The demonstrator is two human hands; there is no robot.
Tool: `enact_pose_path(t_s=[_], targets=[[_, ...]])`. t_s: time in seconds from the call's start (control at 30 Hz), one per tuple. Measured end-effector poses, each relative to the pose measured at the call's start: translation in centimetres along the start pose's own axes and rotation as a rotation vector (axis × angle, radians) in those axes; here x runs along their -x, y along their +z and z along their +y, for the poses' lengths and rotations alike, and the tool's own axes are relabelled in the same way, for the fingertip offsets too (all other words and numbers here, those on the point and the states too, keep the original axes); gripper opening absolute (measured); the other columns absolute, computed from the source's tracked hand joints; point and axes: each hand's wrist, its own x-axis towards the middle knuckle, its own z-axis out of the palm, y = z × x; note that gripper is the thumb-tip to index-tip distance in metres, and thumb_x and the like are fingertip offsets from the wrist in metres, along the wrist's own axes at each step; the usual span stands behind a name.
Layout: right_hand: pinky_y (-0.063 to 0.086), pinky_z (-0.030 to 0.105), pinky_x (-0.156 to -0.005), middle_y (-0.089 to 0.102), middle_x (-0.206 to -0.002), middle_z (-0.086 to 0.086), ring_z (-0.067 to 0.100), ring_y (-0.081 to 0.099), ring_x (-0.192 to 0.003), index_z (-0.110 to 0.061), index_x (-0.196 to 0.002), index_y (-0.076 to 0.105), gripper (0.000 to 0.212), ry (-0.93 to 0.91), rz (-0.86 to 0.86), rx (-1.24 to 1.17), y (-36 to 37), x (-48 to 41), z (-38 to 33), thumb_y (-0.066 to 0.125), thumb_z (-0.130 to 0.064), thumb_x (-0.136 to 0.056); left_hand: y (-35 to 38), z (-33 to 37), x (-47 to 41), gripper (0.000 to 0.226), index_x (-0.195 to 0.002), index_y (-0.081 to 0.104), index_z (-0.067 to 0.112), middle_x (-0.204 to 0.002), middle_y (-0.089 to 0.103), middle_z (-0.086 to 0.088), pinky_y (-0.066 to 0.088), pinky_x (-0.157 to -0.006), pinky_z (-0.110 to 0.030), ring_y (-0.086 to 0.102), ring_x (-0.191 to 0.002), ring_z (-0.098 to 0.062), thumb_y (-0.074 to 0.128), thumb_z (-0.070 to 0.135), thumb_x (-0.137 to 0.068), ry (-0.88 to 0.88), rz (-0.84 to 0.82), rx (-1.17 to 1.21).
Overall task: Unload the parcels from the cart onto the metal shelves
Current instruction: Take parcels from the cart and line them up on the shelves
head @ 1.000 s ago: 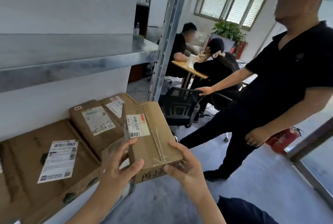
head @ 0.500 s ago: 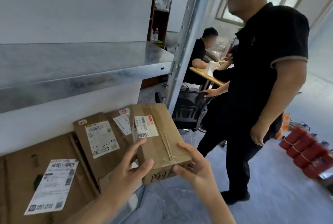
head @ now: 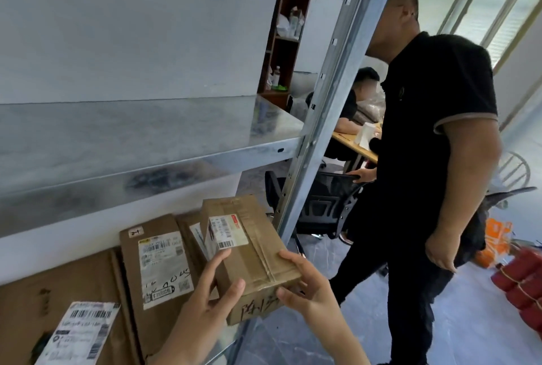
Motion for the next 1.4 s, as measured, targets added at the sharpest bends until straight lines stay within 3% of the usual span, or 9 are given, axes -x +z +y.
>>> enact_pose_path(t_s=[0.13,0.23,0.33,0.43,0.57,0.9,1.1,1.23,1.4], targets=[[0.054,0.030,-0.075,0.064,-0.108,0.002,0.014,0.062,-0.093,-0.024,-0.116,0.066,0.051,0.016,-0.078,-0.010,-0.8,-2.0,1.4,0.081,-0.011,-0.069,0.5,-0.8,-0.9,0.055,-0.104,0.034,0.078,-0.129,0.047,0.023,0.045,-0.099,-0.033,0.053,-0.111,0.000,0.057,0.084,-0.054,0.003,0.089,-0.051],[0.053,0.031,-0.081,0.064,-0.114,0.005,0.019,0.061,-0.098,-0.026,-0.115,0.067,0.058,-0.002,-0.110,-0.014,-1.4,-2.9,1.9,0.089,-0.026,-0.062,1.1,-1.1,-1.2,0.068,-0.113,0.034,0.074,-0.135,0.043,0.019,0.041,-0.106,-0.035,0.053,-0.114,-0.003,0.065,0.077,-0.052,0.006,0.107,-0.032],[0.052,0.031,-0.085,0.062,-0.116,0.008,0.019,0.060,-0.101,-0.023,-0.118,0.066,0.065,-0.016,-0.108,0.006,-1.7,-3.4,2.4,0.091,-0.036,-0.059,2.0,-1.7,-1.1,0.087,-0.125,0.025,0.067,-0.130,0.038,0.030,0.038,-0.100,-0.018,0.051,-0.109,0.004,0.077,0.059,-0.055,0.030,0.104,-0.080],[0.054,0.030,-0.082,0.064,-0.112,0.005,0.015,0.062,-0.100,-0.018,-0.120,0.062,0.059,-0.032,-0.100,0.038,-1.9,-3.7,3.0,0.087,-0.016,-0.066,2.8,-2.6,-1.4,0.086,-0.132,0.016,0.058,-0.133,0.030,0.034,0.033,-0.092,-0.006,0.044,-0.119,0.002,0.076,0.036,-0.074,0.078,0.145,-0.270],[0.055,0.026,-0.077,0.066,-0.113,0.003,0.016,0.063,-0.105,-0.021,-0.122,0.058,0.054,-0.050,-0.053,0.092,-1.9,-3.7,3.5,0.075,0.002,-0.076,3.4,-3.9,-2.0,0.082,-0.137,0.016,0.049,-0.145,0.030,0.019,0.028,-0.101,-0.015,0.035,-0.132,-0.003,0.072,0.028,-0.081,0.139,0.221,-0.447],[0.054,0.018,-0.079,0.064,-0.111,-0.007,0.005,0.061,-0.099,-0.042,-0.107,0.063,0.050,-0.067,-0.025,0.208,-1.2,-4.7,2.7,0.074,-0.002,-0.080,3.9,-4.1,-3.4,0.074,-0.143,0.019,0.040,-0.147,0.035,0.007,0.033,-0.108,-0.030,0.040,-0.128,-0.009,0.065,0.030,-0.086,0.163,0.318,-0.536],[0.049,0.007,-0.077,0.062,-0.106,-0.012,-0.013,0.058,-0.091,-0.033,-0.116,0.053,0.046,-0.097,-0.041,0.294,-1.0,-5.8,2.3,0.067,-0.001,-0.086,4.5,-4.1,-4.4,0.073,-0.147,0.018,0.036,-0.146,0.036,0.003,0.034,-0.100,-0.016,0.039,-0.111,0.000,0.061,0.029,-0.089,0.163,0.401,-0.562],[0.052,0.014,-0.082,0.067,-0.106,-0.005,-0.001,0.064,-0.094,-0.039,-0.115,0.050,0.048,-0.122,-0.029,0.353,-0.7,-6.8,2.8,0.065,-0.002,-0.088,4.6,-4.2,-5.2,0.072,-0.148,0.015,0.035,-0.145,0.035,0.003,0.033,-0.078,0.002,0.042,-0.108,0.001,0.058,0.028,-0.091,0.152,0.426,-0.583],[0.050,0.010,-0.080,0.066,-0.110,0.000,0.008,0.063,-0.099,-0.031,-0.126,0.052,0.046,-0.129,-0.017,0.429,-0.6,-7.8,3.6,0.064,-0.004,-0.089,4.8,-4.2,-5.5,0.070,-0.148,0.008,0.036,-0.150,0.026,0.003,0.035,-0.091,-0.005,0.037,-0.112,0.003,0.052,0.031,-0.094,0.152,0.426,-0.650]])
